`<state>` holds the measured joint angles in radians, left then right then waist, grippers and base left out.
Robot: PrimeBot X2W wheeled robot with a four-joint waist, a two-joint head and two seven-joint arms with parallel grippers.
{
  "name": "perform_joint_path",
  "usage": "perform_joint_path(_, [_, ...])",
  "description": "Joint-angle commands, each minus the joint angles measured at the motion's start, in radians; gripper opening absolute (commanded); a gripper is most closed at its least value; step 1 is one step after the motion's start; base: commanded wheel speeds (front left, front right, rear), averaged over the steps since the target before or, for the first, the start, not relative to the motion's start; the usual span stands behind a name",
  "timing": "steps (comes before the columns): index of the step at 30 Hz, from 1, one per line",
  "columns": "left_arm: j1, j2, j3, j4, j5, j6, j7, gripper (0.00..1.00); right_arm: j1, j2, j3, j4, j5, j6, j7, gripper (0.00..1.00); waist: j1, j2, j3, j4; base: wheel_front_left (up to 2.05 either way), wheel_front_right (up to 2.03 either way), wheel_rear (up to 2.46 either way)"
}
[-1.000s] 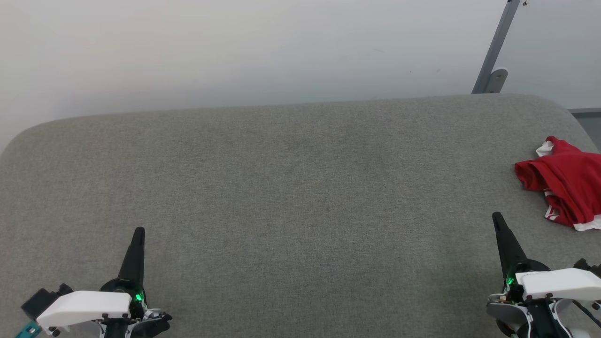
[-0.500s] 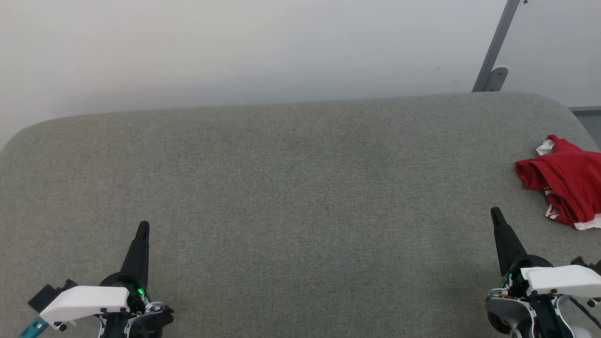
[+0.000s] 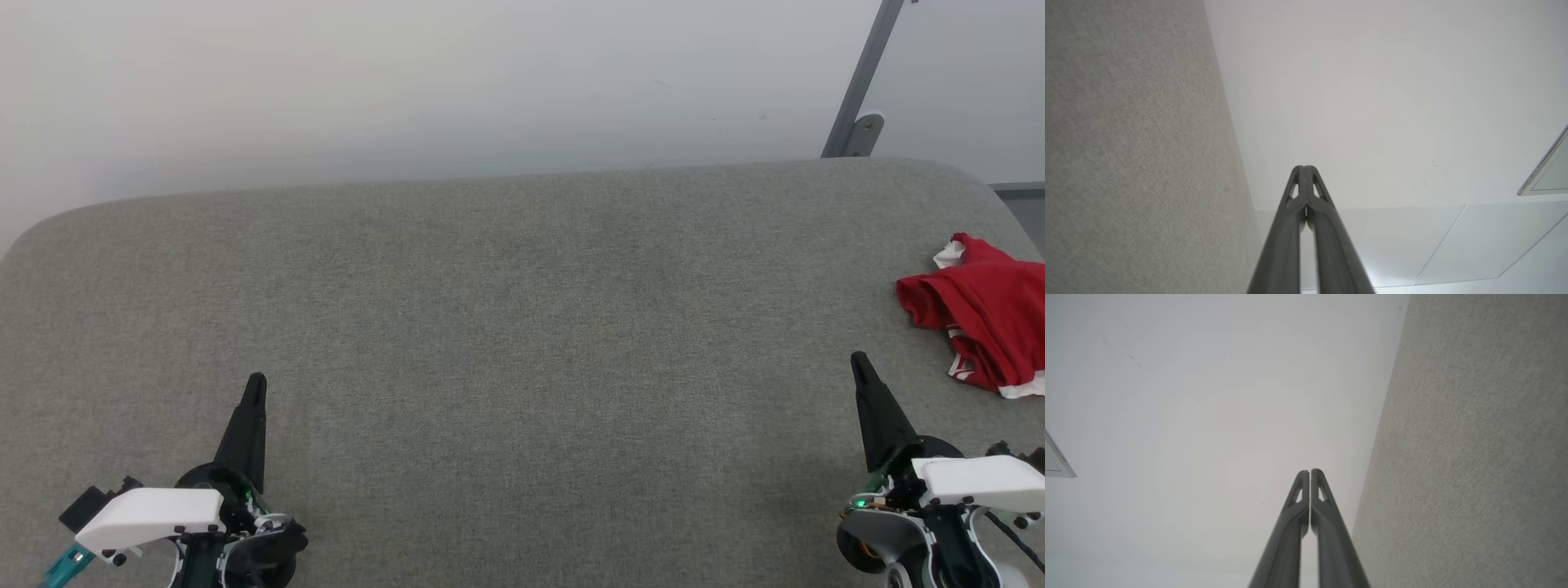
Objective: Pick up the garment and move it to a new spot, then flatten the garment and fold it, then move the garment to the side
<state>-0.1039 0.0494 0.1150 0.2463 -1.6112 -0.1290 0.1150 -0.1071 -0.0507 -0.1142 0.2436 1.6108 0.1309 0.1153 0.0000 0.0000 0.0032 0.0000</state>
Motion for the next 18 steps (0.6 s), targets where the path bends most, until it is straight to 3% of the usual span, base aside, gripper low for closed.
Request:
perform_joint_path(1, [-0.012,0.0,0.0,0.0,-0.002,-0.003,0.003,0.0,-0.004,0.002,-0.001,0.003,0.004,0.0,0.002,0.0,0.0,0.0,0.0,0.0,0.0,0.0,0.0])
perform_joint_path(18, [-0.013,0.001,0.0,0.0,-0.002,-0.003,0.003,0.0,-0.004,0.002,-0.001,0.003,0.004,0.0,0.002,0.0,0.0,0.0,0.0,0.0,0.0,0.0,0.0])
